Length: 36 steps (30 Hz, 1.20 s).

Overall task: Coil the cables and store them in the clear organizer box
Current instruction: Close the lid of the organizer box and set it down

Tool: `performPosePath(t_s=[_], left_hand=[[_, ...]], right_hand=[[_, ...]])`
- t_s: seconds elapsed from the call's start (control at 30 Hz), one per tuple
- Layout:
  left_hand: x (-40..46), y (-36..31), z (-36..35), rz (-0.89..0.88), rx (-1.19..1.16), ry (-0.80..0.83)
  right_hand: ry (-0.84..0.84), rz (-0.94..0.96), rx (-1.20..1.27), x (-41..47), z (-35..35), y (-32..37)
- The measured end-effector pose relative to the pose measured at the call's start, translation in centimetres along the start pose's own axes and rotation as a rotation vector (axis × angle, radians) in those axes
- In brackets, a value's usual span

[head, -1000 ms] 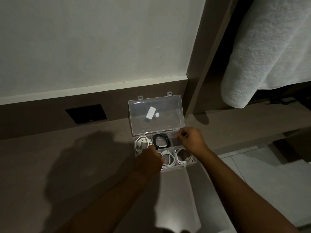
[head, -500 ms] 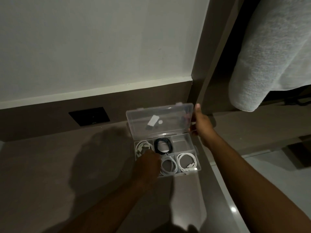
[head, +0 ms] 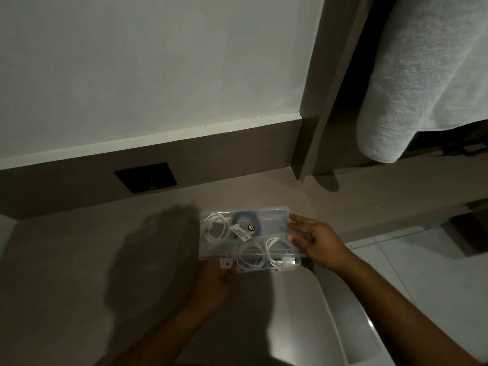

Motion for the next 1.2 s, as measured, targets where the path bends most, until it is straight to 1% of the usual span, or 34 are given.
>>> performPosePath(t_s=[0.07,0.17,0.2,0.23,0.27,0.33,0.37,0.4,0.43,0.5,0.53,0.6,0.67,0.77,0.83,0.93,1.0,1.07,1.2], left_hand=[[-2.8,1.3,1.3,-0.076,0.063,0.181],[-5.5,2.0,3.4,-0.190,0.141,0.251],[-5.7,2.0,4.1,-0.210,0.222,0.235],[-5.8,1.7,4.7,-0.240,0.339,0.183],[-5.7,1.1,5.5,-0.271,0.447,0.095],[-5.3,-0.3,6.8,-0.351,0.506,-0.083],[-5.0,-0.7,6.8,-0.426,0.498,-0.135],[-4.6,-1.1,6.3,-0.483,0.511,-0.119],[-4.1,-1.1,5.6,-0.508,0.542,-0.050],[-3.3,-0.7,4.3,-0.553,0.722,0.082],[-3.0,-0.8,4.0,-0.616,0.824,0.074],[-2.7,-0.6,3.8,-0.660,0.936,0.079],[-3.0,-0.3,3.8,-0.673,0.944,0.074],[-3.1,0.2,3.3,-0.669,0.979,0.106],[-2.7,0.4,3.0,-0.674,0.955,0.083],[-2.5,0.6,3.0,-0.681,0.940,-0.006],[-2.5,0.9,2.9,-0.694,0.960,0.010],[-2.6,0.8,2.8,-0.683,0.928,0.047],[-2.6,1.0,2.9,-0.663,0.928,0.080]], right_hand=[[0.009,0.027,-0.060,0.0,-0.7,0.2],[0.017,0.065,-0.221,-0.1,-2.0,0.6],[0.017,0.075,-0.264,-0.2,-2.6,0.7],[0.015,0.078,-0.290,-0.5,-3.0,0.8],[0.009,0.083,-0.304,-0.8,-3.5,0.9],[0.002,0.104,-0.321,-1.4,-4.3,1.1],[0.004,0.110,-0.319,-1.7,-4.6,1.2],[0.016,0.104,-0.304,-1.9,-4.8,1.3],[0.040,0.092,-0.287,-2.2,-5.0,1.4],[0.113,0.085,-0.278,-2.7,-5.2,1.4],[0.152,0.101,-0.296,-3.0,-5.3,1.3],[0.191,0.161,-0.357,-3.4,-5.2,0.9],[0.175,0.214,-0.419,-3.6,-5.2,0.6],[0.146,0.244,-0.468,-3.7,-5.4,0.4],[0.137,0.259,-0.498,-3.8,-5.8,0.2],[0.111,0.266,-0.495,-4.4,-6.3,0.0],[0.087,0.287,-0.501,-4.8,-6.8,0.1],[0.064,0.297,-0.525,-5.1,-7.0,0.1],[0.090,0.295,-0.560,-5.0,-7.0,-0.3]])
Point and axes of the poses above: each hand's wrist, its own x-axis towards the middle knuckle, its own z-axis out of the back of the hand, y = z × x, the point moved 4 cm from there along x, towards the middle knuckle, and after that the axes turned 9 degrees about -y, right-handed, at the moved point
